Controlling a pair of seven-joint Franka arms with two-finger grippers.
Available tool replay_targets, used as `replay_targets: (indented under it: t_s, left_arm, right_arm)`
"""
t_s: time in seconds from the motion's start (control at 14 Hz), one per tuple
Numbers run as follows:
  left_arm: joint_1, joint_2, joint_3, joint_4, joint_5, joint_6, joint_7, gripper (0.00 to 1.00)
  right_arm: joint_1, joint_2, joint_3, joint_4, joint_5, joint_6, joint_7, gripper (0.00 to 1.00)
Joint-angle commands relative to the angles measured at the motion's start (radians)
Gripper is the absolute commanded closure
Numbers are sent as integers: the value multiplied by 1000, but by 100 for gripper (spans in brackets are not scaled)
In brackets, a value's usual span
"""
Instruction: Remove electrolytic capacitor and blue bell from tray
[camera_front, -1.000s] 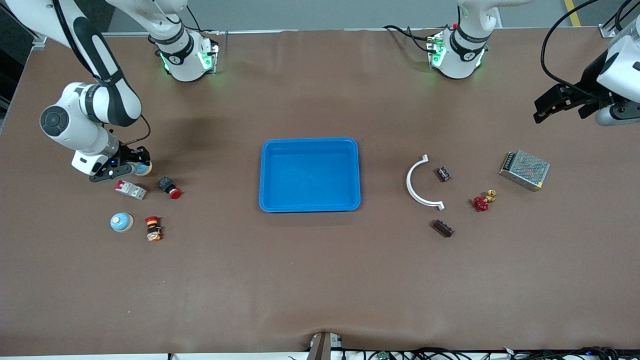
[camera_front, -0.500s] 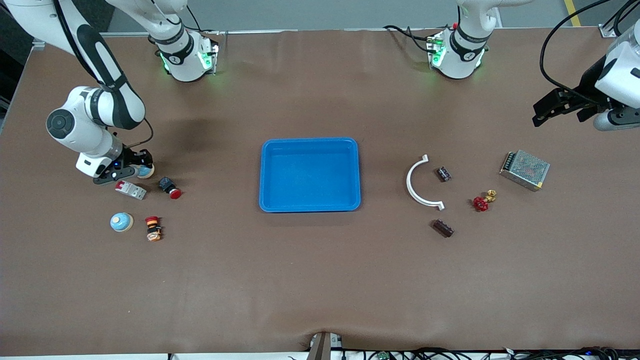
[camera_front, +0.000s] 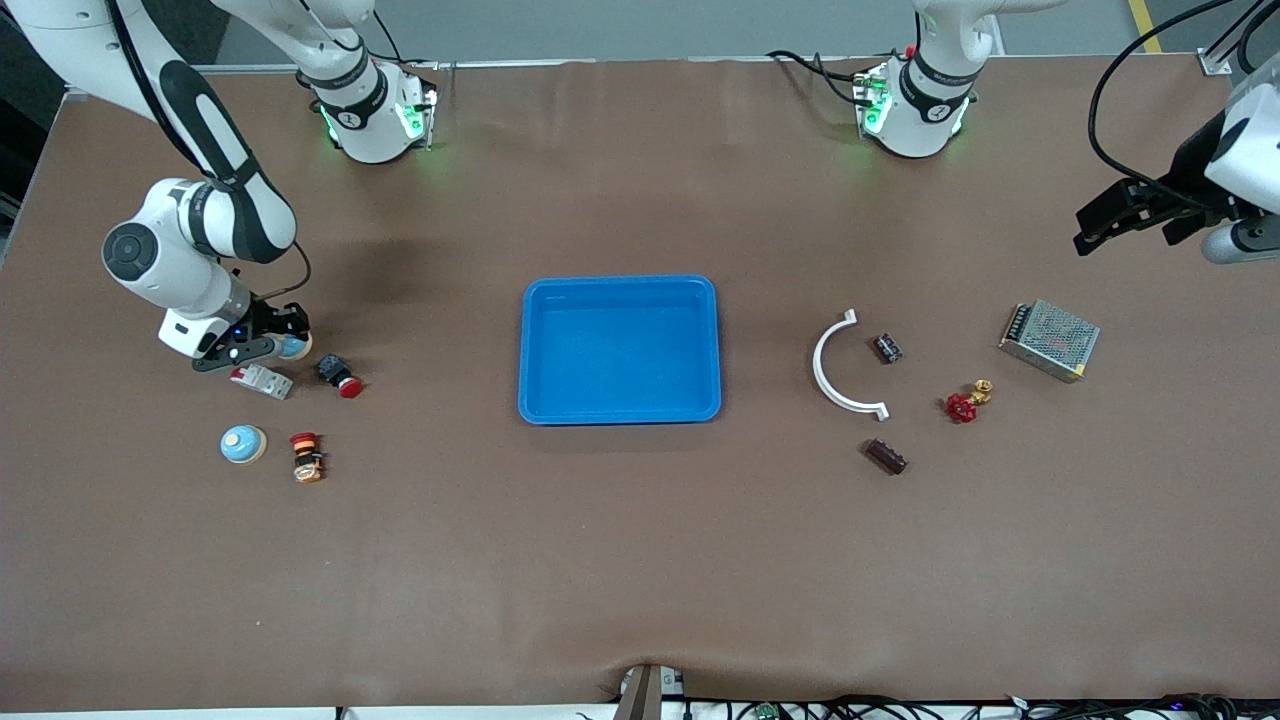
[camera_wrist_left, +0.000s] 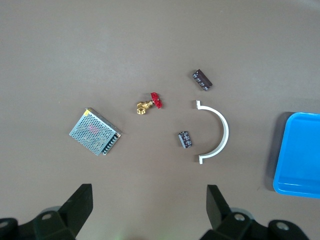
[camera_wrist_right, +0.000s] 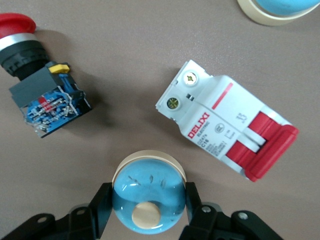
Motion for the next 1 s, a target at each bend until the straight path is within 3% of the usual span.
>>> replay_targets:
  t_s: [0.0, 0.07, 0.14, 0.21, 0.57, 0.93]
  left_arm:
    - [5, -2, 0, 14, -6, -13, 3, 0]
    - [5, -2, 0, 13, -6, -13, 2, 0]
    - [5, -2, 0, 13, -6, -13, 3, 0]
    - [5, 0, 0, 13, -6, -13, 2, 0]
    - [4, 2, -4, 11, -5, -21, 14, 0]
    - [4, 0, -11, 5, -5, -27, 5, 0]
  right_arm:
    - [-29, 0, 18, -9, -13, 14, 6, 100]
    - [-29, 0, 18, -9, -13, 14, 7, 100]
    - [-35, 2, 18, -9, -12, 8, 10, 80]
    - [-49, 2, 19, -9, -12, 8, 10, 1]
    - [-47, -16, 19, -6, -12, -29, 12, 0]
    - [-43, -168, 24, 106, 49, -392, 27, 0]
